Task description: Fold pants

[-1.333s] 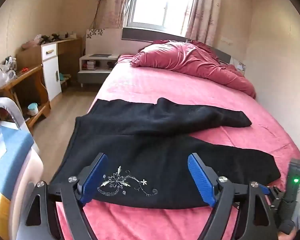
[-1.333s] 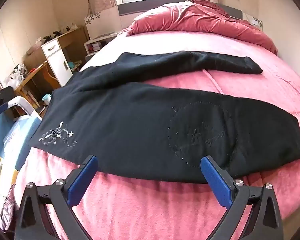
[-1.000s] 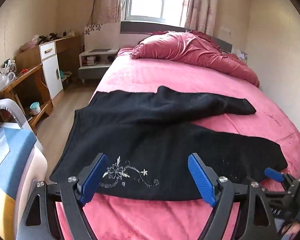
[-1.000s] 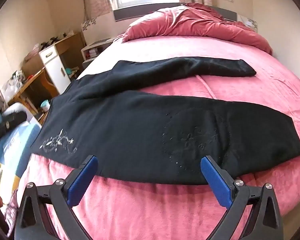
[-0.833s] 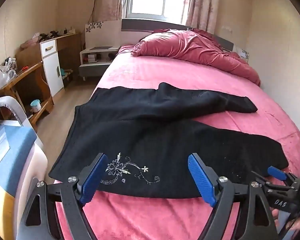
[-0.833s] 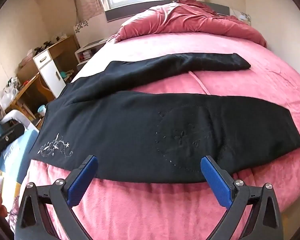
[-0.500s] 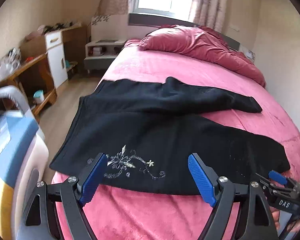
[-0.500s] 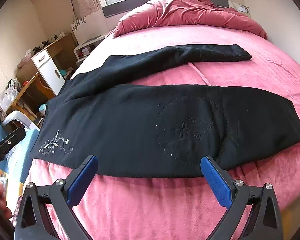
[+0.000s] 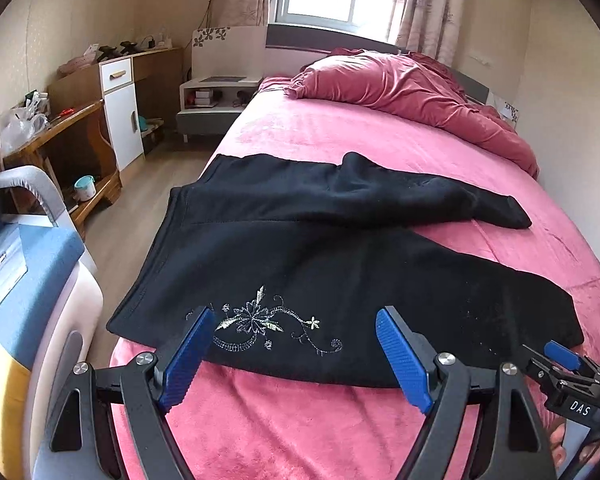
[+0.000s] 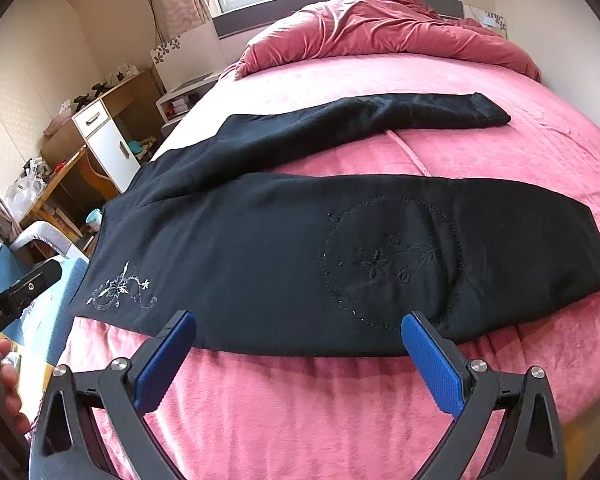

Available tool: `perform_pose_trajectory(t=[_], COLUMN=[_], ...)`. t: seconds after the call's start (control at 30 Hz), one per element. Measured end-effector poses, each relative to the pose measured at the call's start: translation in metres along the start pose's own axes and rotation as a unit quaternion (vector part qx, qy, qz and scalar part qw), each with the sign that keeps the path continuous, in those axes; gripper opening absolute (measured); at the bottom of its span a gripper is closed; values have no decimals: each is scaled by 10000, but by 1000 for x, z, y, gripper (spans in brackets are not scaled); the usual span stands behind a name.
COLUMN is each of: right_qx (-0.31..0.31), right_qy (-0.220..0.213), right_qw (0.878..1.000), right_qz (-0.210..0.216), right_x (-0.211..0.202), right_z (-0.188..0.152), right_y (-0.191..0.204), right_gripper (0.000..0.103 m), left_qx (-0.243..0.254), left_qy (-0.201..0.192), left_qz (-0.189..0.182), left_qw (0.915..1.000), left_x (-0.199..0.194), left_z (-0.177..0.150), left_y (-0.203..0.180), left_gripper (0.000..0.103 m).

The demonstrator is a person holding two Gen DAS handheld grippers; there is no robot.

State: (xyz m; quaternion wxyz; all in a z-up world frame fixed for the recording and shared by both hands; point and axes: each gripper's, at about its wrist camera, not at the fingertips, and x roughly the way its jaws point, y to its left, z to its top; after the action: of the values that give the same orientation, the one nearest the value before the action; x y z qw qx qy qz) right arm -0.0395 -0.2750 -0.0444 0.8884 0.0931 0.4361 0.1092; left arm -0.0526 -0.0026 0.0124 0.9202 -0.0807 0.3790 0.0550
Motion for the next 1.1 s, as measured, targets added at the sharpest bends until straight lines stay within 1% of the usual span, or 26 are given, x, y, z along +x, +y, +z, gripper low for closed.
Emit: perform_pose_trajectory(t=[0.87,1.1], right_qx=[-42,-1], right_qy=[-10,33], right_qw=[10000,10000], right_qz=[-17,-35], right_x=[-3,0], right_z=[-1,-3], right_y=[2,-2], right_gripper=[103,103], left_qx=[4,-41], left_qy=[-33,91], left_qz=[-1,-62], left_qw=[10000,9999], left_x=[8,13], left_z=[-1,-1], left_y=[-6,-5], left_gripper=[85,85])
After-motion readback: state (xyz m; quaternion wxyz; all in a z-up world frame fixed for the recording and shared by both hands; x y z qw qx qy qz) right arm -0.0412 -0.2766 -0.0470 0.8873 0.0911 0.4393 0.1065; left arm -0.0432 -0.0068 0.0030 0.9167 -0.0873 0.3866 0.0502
